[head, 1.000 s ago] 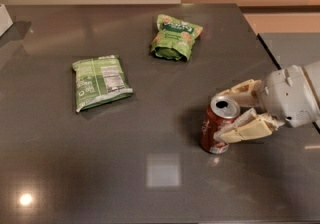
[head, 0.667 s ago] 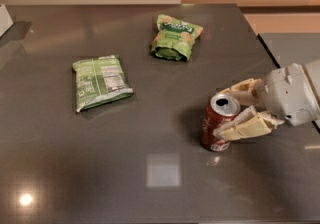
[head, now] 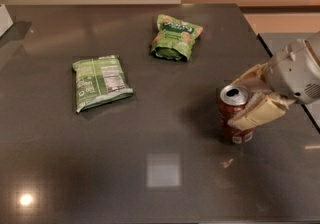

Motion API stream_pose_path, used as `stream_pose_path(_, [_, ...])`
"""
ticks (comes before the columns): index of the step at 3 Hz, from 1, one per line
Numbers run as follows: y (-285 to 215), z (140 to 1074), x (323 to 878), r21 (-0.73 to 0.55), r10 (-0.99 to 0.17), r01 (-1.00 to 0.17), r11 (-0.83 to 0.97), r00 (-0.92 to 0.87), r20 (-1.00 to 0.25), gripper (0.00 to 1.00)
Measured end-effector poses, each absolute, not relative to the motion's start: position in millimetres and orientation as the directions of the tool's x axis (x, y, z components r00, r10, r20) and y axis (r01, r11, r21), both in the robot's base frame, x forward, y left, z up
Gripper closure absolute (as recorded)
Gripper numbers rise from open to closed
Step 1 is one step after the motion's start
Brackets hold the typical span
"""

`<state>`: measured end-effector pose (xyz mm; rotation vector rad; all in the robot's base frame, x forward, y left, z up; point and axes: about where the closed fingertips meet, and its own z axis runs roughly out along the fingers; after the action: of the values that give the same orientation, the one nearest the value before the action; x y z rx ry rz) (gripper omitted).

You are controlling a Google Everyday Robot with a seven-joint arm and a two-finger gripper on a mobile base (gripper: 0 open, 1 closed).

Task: Knock coke can over

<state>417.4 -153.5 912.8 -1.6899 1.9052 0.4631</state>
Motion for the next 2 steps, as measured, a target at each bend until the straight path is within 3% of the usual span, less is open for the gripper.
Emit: stream_pose_path(2, [-184.3, 908.4, 433.6, -0.101, -0.922, -0.994, 0.039, 0.003, -0.387, 1.00])
